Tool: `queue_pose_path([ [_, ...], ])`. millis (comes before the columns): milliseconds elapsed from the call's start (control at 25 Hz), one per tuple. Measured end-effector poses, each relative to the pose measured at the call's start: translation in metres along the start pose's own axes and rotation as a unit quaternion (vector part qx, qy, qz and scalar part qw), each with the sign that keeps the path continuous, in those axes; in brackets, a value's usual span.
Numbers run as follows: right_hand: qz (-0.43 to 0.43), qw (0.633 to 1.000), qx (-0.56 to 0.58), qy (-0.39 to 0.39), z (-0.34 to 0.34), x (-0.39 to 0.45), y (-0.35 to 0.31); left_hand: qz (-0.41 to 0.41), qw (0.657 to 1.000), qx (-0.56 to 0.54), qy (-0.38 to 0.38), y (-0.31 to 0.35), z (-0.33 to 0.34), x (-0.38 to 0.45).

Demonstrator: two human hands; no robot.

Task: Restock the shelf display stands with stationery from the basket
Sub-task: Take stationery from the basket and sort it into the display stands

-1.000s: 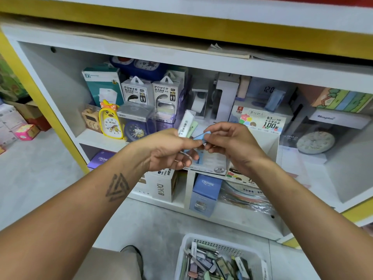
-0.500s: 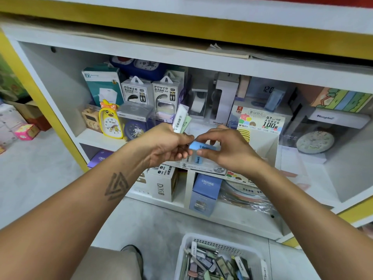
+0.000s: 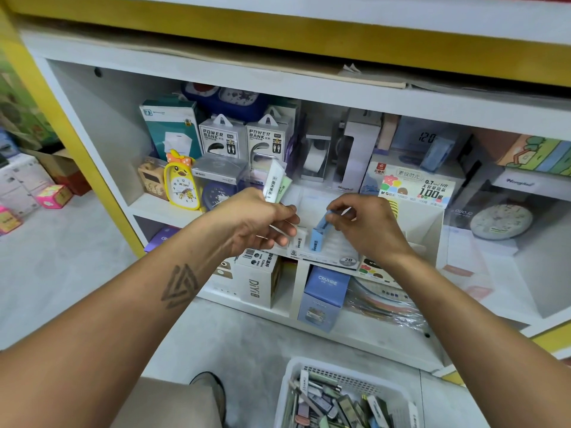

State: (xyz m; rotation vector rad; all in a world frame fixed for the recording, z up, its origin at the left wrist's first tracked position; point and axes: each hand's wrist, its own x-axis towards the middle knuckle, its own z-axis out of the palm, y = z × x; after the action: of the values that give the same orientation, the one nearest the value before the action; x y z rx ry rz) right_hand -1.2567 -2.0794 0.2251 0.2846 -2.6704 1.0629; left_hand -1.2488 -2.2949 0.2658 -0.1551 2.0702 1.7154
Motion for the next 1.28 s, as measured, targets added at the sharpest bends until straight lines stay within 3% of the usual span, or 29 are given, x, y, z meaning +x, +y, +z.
queue_pose_path([
  [240,-0.024,0.998,-0.059,-0.017,0.004,-0.003,-0.001,-0.008,1.0,0.018,-0.016,-0.003,0.002,0.0],
  [640,-0.028,0.998,-0.049,-0.04,0.004,-0.004,-0.002,-0.017,0.998,0.045,-0.03,-0.005,0.008,0.0],
  [800,-0.041,0.983,-0.128,-0.124,0.006,-0.005,-0.003,-0.011,0.998,0.06,-0.025,-0.007,0.01,0.001],
  [840,-0.035,0.988,-0.104,-0.113,0.004,-0.004,-0.006,-0.007,0.997,0.066,-0.026,-0.007,0.011,0.001],
  [920,0.029,0.992,0.101,-0.067,-0.003,-0.002,-0.018,0.0,0.996,0.078,-0.031,-0.008,0.015,0.003],
  [1000,0.073,0.945,0.312,-0.063,-0.01,0.001,-0.032,0.008,0.995,0.094,-0.038,-0.008,0.021,0.003],
  [1120,0.034,0.938,0.336,-0.082,-0.009,-0.001,-0.038,0.016,0.992,0.108,-0.067,-0.007,0.032,0.0],
  [1280,0.043,0.955,0.285,-0.072,-0.015,-0.004,-0.028,-0.008,0.988,-0.011,-0.154,0.001,0.031,-0.003],
])
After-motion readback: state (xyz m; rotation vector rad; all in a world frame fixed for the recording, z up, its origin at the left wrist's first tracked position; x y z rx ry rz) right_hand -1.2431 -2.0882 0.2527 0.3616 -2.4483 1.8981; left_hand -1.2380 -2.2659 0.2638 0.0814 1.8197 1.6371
